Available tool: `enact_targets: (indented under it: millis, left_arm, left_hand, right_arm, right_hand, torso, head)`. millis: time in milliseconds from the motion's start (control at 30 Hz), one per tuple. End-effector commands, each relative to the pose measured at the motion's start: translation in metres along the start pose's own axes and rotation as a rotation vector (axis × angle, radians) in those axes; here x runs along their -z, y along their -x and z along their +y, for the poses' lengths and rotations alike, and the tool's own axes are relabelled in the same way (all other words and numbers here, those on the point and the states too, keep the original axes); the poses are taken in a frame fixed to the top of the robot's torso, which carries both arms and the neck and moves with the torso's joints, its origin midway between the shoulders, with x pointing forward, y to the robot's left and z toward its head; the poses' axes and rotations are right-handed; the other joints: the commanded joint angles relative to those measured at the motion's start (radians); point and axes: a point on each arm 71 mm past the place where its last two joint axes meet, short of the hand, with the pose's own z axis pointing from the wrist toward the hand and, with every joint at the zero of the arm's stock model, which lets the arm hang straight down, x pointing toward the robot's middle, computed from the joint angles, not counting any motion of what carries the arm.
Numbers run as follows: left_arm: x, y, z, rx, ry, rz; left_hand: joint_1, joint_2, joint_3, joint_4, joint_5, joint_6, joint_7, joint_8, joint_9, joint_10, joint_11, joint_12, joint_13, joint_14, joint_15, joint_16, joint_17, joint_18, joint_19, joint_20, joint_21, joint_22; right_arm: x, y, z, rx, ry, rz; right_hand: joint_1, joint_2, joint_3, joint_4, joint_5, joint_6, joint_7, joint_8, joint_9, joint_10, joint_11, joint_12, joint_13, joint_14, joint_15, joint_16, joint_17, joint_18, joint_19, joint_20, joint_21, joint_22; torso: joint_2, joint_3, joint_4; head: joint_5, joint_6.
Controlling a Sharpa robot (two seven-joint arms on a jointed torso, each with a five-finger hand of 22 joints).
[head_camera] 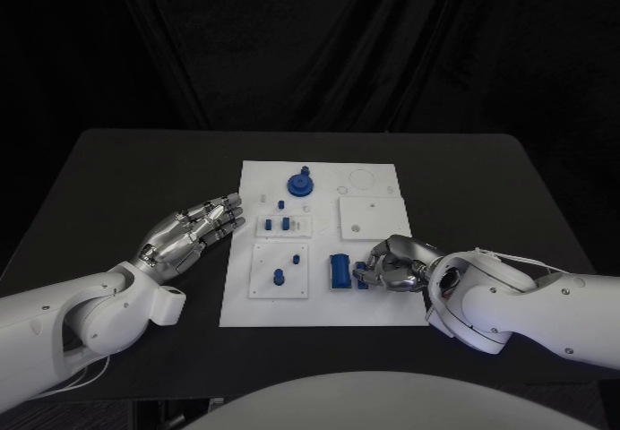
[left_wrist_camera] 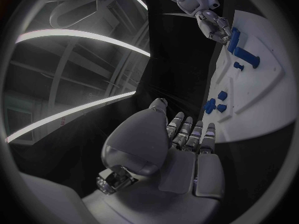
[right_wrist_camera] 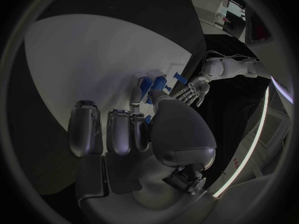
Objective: Assemble the parts on the task board
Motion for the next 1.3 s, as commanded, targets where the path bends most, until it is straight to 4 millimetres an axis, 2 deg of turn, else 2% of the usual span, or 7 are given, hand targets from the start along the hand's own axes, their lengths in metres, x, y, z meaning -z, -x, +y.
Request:
enact_targets:
  millis: [33,467,533,667,867,1000,1300]
  left_arm:
    - [0.0,-0.002,0.0,0.013,-0.004,0.011]
    - [-0.001,-0.002,0.001,0.014,0.003,0.013]
    - [-0.001,-0.002,0.001,0.014,0.004,0.013]
    - [-0.001,-0.002,0.001,0.015,0.004,0.014]
    - [0.0,-0.001,0.001,0.014,0.004,0.012]
    - [0.0,-0.001,0.0,0.013,0.003,0.01]
    - [0.001,0.0,0.0,0.012,0.0,0.007]
  left_hand:
    - [0.011,-0.003,0.005,0.001,0.006,0.009,0.046,0.005,0.002,-0.001,0.007,0.003,0.002,0.006,0.003,0.004,0.001,0.0,0.002,0.006,0.004,0.002]
    - [0.012,-0.004,0.008,-0.001,0.008,0.015,0.049,0.007,0.002,-0.001,0.009,0.005,0.002,0.006,0.004,0.006,0.001,0.0,0.003,0.006,0.005,0.002]
    - [0.012,-0.004,0.008,-0.001,0.008,0.015,0.049,0.007,0.002,-0.001,0.009,0.005,0.002,0.006,0.004,0.006,0.001,0.0,0.003,0.006,0.005,0.002]
    - [0.012,-0.004,0.008,-0.001,0.008,0.015,0.049,0.007,0.002,-0.001,0.009,0.005,0.002,0.006,0.004,0.006,0.001,0.0,0.003,0.006,0.005,0.002]
    - [0.013,-0.004,0.009,-0.002,0.008,0.017,0.05,0.007,0.003,-0.001,0.01,0.006,0.002,0.006,0.004,0.007,0.001,0.0,0.003,0.006,0.005,0.002]
    - [0.013,-0.004,0.01,-0.003,0.008,0.019,0.05,0.008,0.003,-0.001,0.011,0.007,0.002,0.007,0.004,0.008,0.001,0.0,0.003,0.007,0.005,0.003]
    - [0.014,-0.005,0.011,-0.004,0.009,0.021,0.051,0.009,0.003,0.0,0.011,0.007,0.002,0.007,0.004,0.009,0.002,0.0,0.004,0.007,0.005,0.003]
  right_arm:
    - [0.0,-0.001,-0.002,0.008,-0.031,0.002]
    - [0.0,0.001,-0.003,0.01,-0.028,-0.02]
    - [0.001,0.002,-0.003,0.005,-0.011,-0.032]
    - [0.002,0.005,-0.001,-0.01,0.027,-0.06]
    - [0.008,0.008,-0.002,-0.039,0.069,-0.085]
    - [0.013,0.009,-0.006,-0.046,0.067,-0.08]
    - [0.026,-0.002,-0.017,-0.061,0.043,-0.028]
  right_hand:
    - [-0.013,0.0,-0.005,0.0,-0.005,0.003,0.007,-0.005,0.001,0.108,-0.005,0.005,0.263,0.062,-0.005,-0.003,0.006,-0.006,0.028,-0.006,-0.006,0.188]
    - [-0.03,0.006,-0.012,0.001,-0.021,0.002,0.008,-0.008,0.004,0.108,-0.004,0.005,0.263,0.061,-0.005,-0.005,0.003,-0.006,0.027,-0.006,-0.009,0.188]
    - [-0.042,0.004,-0.02,0.0,-0.042,0.001,0.009,-0.009,0.007,0.108,-0.003,0.005,0.263,0.061,-0.004,-0.005,0.003,-0.006,0.027,-0.005,-0.007,0.188]
    - [-0.104,0.014,-0.057,0.001,-0.153,0.004,0.01,-0.005,0.019,0.108,-0.002,0.005,0.263,0.062,-0.003,-0.003,0.007,-0.007,0.029,-0.004,-0.004,0.189]
    - [-0.126,0.016,-0.081,0.0,-0.195,0.005,0.007,0.006,0.035,0.108,-0.004,0.005,0.263,0.064,-0.004,0.0,0.015,-0.008,0.031,-0.005,0.002,0.191]
    - [-0.101,0.017,-0.104,0.0,-0.176,0.008,-0.012,0.097,0.128,0.108,-0.02,0.005,0.263,0.064,-0.016,0.002,0.019,-0.008,0.032,-0.015,0.005,0.192]
    - [-0.077,0.015,-0.121,-0.002,-0.163,-0.011,-0.022,0.145,0.193,0.108,-0.028,0.005,0.263,0.065,-0.024,0.003,0.021,-0.009,0.033,-0.022,0.006,0.193]
  torso:
    - [0.0,0.0,0.0]
    - [0.0,0.0002,0.0002]
    - [0.0,0.0002,0.0]
    - [0.0,0.0001,0.0001]
    - [0.0,0.0002,0.0002]
    - [0.0,0.0002,0.0002]
    - [0.0,-0.0001,0.0006]
  head:
    - [0.001,0.0]
    - [0.0,0.0]
    - [0.0,0.0]
    - [0.0,0.0]
    - [0.002,0.0]
    - [0.001,0.0]
    - [0.003,0.0]
